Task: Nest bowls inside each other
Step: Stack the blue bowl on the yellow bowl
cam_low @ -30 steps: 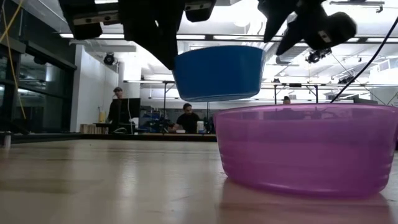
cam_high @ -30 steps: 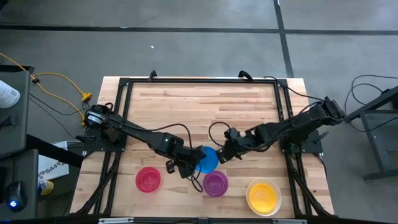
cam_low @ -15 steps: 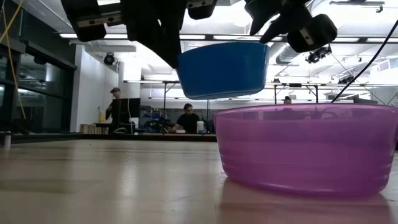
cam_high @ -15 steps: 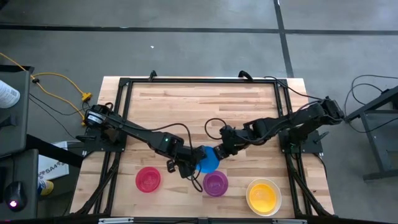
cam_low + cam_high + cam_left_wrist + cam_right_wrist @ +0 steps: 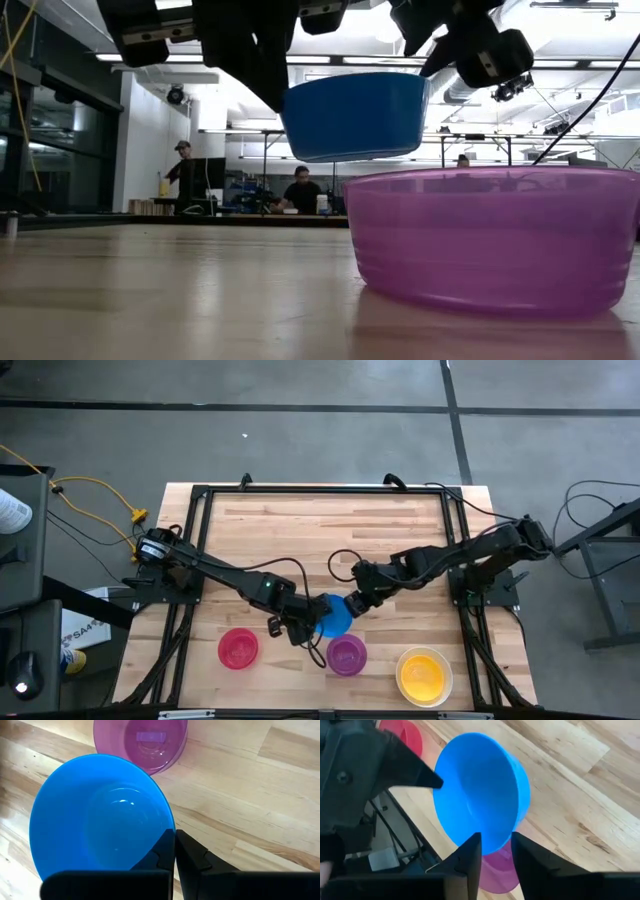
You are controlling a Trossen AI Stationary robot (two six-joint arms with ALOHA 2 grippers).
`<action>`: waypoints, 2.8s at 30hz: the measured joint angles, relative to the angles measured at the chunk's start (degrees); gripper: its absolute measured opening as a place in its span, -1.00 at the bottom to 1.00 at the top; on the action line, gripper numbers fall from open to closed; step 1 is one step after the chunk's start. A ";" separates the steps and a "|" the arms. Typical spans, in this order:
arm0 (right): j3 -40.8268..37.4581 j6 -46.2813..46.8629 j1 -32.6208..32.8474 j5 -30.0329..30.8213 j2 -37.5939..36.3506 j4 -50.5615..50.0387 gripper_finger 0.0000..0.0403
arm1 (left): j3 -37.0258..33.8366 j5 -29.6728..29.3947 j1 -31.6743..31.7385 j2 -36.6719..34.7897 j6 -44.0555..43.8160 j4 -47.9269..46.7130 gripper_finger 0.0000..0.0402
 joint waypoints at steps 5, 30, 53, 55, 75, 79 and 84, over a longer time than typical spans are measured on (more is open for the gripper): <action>0.00 0.23 -1.07 0.17 0.01 0.03 -0.36 | 0.00 -0.03 -0.41 0.00 0.72 0.21 -1.00; -0.11 1.24 -3.50 -6.05 4.58 3.36 -0.33 | -0.04 2.46 -1.10 -0.07 8.07 -2.21 -1.00; -0.02 0.58 -3.49 -5.09 4.95 7.15 -0.33 | 3.12 3.71 -0.79 -0.09 11.39 -9.96 -1.00; -0.02 0.60 -3.51 -4.75 4.95 7.05 -0.33 | 3.79 3.75 -0.72 -0.09 11.47 -11.02 -1.00; -0.02 2.88 -1.94 -1.79 4.95 7.93 -0.33 | 6.08 6.36 -0.68 -0.07 10.63 -16.84 -1.00; -0.02 3.81 -1.03 -0.82 4.95 7.70 -0.33 | 6.08 6.61 -0.70 -0.07 9.68 -16.81 -1.00; -0.02 2.11 -0.97 -0.80 4.95 7.06 -0.33 | 6.08 6.54 -0.69 -0.07 8.39 -17.46 -1.00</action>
